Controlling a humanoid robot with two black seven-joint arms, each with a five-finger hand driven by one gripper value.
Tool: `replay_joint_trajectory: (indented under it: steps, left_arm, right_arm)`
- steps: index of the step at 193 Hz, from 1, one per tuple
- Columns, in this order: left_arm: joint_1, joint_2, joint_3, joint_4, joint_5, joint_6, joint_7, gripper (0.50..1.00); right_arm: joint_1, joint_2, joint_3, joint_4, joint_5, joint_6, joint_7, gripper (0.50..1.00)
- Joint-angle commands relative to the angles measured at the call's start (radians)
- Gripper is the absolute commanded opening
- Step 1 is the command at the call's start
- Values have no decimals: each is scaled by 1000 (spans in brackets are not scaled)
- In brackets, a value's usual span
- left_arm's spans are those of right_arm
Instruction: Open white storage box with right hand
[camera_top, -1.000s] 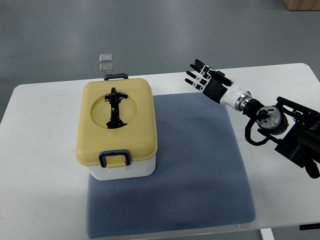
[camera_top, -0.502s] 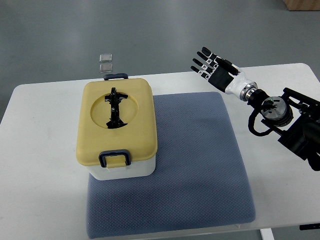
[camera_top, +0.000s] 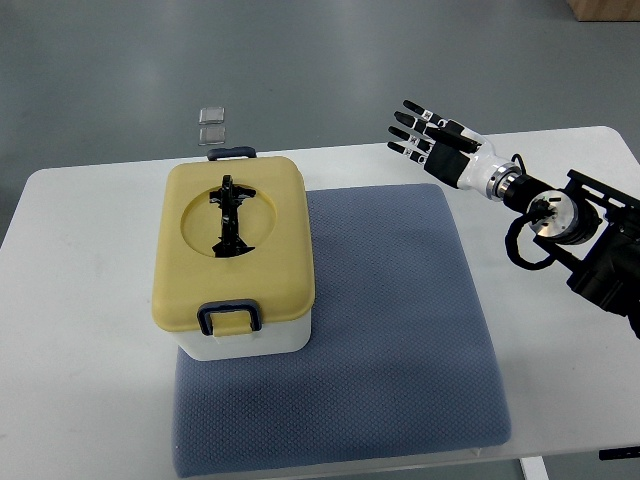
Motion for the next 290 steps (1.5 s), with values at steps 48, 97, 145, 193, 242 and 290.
replay_joint_trajectory:
  steps: [48,97,145,193,242,290]
  left_arm:
    - [0,0,0,0,0,0,0,1000]
    - [0,0,0,0,0,0,0,1000]
    - [0,0,0,0,0,0,0,1000]
    - [0,0,0,0,0,0,0,1000]
    - [0,0,0,0,0,0,0,1000]
    - [0,0,0,0,0,0,0,1000]
  right_arm:
    - [87,-6,-8,3,-220,0,11,930]
    - [147,-56,-13,97,-614,-81,76,932]
    - [278,-181,-188,192,-877,-80,212,932]
    - [425,-244,-298,307,-1209,-80,333,932]
    - [543,-218,-343,355,-1407,-80,398,932]
    - [713,-103,-505,356,-1438,-86,427,932]
